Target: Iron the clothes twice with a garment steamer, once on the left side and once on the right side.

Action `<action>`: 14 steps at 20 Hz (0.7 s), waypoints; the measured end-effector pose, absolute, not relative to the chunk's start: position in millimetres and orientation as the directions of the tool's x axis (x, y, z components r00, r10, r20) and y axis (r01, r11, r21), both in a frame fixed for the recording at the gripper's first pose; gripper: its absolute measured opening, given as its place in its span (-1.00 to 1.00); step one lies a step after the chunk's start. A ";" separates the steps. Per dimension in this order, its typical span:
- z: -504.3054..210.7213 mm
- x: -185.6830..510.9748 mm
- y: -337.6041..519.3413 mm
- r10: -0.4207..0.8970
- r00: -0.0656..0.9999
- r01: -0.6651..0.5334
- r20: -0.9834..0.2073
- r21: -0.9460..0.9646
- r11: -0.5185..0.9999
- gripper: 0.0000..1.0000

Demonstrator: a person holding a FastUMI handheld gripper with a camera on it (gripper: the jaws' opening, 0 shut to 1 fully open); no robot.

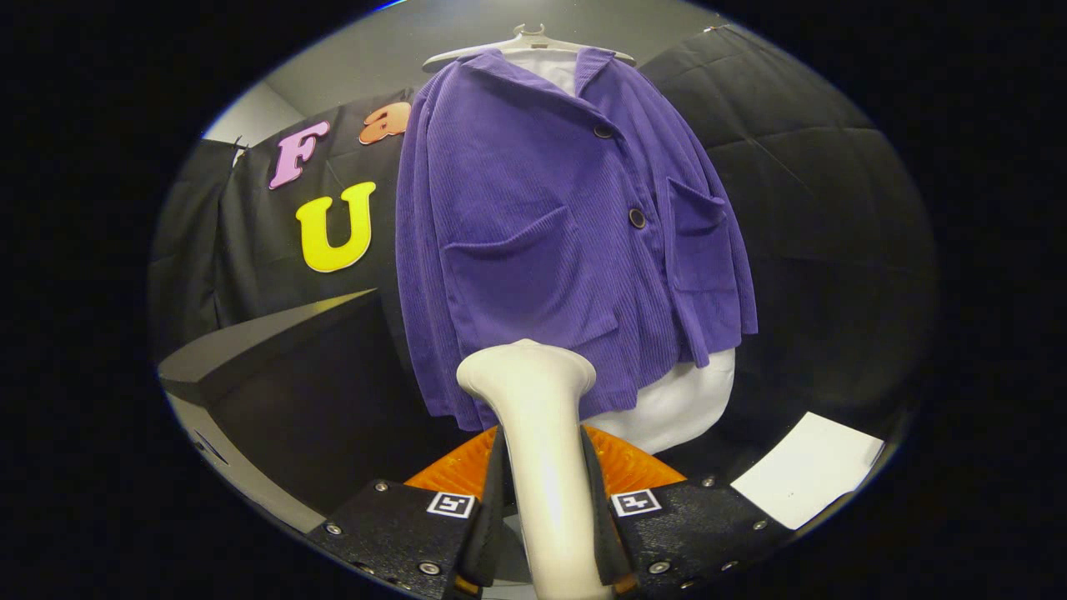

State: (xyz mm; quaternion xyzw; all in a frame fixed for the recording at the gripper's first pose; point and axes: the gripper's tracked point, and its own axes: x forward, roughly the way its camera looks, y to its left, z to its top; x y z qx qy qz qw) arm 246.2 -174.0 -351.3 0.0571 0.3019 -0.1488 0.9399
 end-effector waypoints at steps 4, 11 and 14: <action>-338.9 229.5 -167.9 -0.257 0.782 0.304 -0.568 -0.012 0.952 -0.10; -226.8 233.6 -175.1 -0.320 0.845 0.360 -0.429 0.013 0.933 -0.10; -173.5 250.4 -184.6 -0.350 0.868 0.382 -0.352 0.025 0.924 -0.09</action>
